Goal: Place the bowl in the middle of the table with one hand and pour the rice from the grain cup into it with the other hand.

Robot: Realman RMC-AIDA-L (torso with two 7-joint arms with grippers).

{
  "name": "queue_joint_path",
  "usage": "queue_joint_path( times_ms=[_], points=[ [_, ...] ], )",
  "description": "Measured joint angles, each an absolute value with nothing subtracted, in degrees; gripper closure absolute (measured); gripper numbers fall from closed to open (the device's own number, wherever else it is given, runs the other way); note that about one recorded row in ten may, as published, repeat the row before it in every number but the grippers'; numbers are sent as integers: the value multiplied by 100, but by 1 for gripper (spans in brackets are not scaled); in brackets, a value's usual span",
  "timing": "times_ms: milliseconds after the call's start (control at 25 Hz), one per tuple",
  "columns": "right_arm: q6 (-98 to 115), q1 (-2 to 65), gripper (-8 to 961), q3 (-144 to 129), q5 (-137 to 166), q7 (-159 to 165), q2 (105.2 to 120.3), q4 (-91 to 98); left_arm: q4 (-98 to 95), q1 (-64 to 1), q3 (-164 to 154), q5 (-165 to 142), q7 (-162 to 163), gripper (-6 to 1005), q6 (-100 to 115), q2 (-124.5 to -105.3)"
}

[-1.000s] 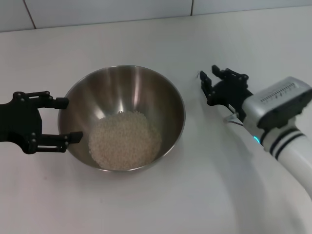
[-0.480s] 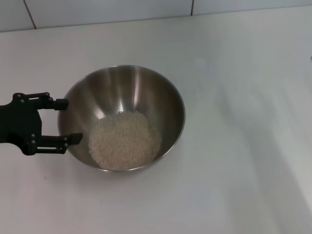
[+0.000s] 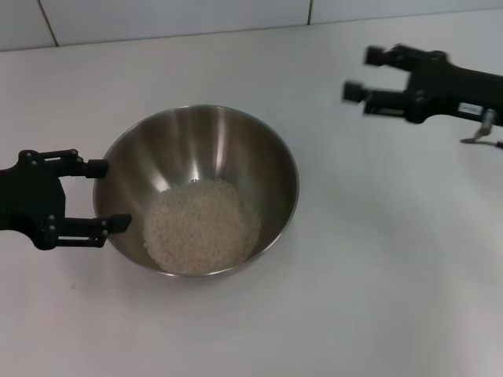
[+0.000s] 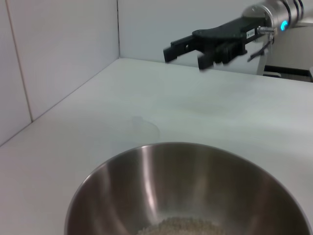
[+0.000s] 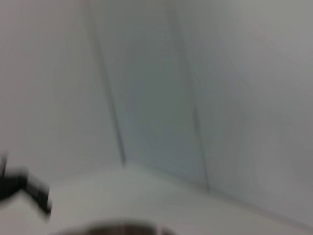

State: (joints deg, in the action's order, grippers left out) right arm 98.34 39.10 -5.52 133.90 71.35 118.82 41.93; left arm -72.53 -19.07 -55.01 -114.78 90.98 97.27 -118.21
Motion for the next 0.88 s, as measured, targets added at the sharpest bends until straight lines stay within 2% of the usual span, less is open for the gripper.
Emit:
queue_joint_path(
  times_ms=[120,320,480,880],
  points=[
    [9873,3934,126,-1588,13180,7715,11959,4974,-7291,-1926,-5501,-11543,9161,170,9733,-11816],
    [9706,3664,126,-4224,12715,9092,11969,6328,-7301,-1983,-5512,-11755,9246,170,9730,-11837],
    [9367,3527,126,-5365,12650,9516,11962,6649,-7299,-2015,-5519,-11757,9281,170,9730,-11831],
    [9155,3452,125,-5636,12576,9577,11973,6637,-7311,-2013,-5518,-11759,9288,170,9729,-11829]
  ],
)
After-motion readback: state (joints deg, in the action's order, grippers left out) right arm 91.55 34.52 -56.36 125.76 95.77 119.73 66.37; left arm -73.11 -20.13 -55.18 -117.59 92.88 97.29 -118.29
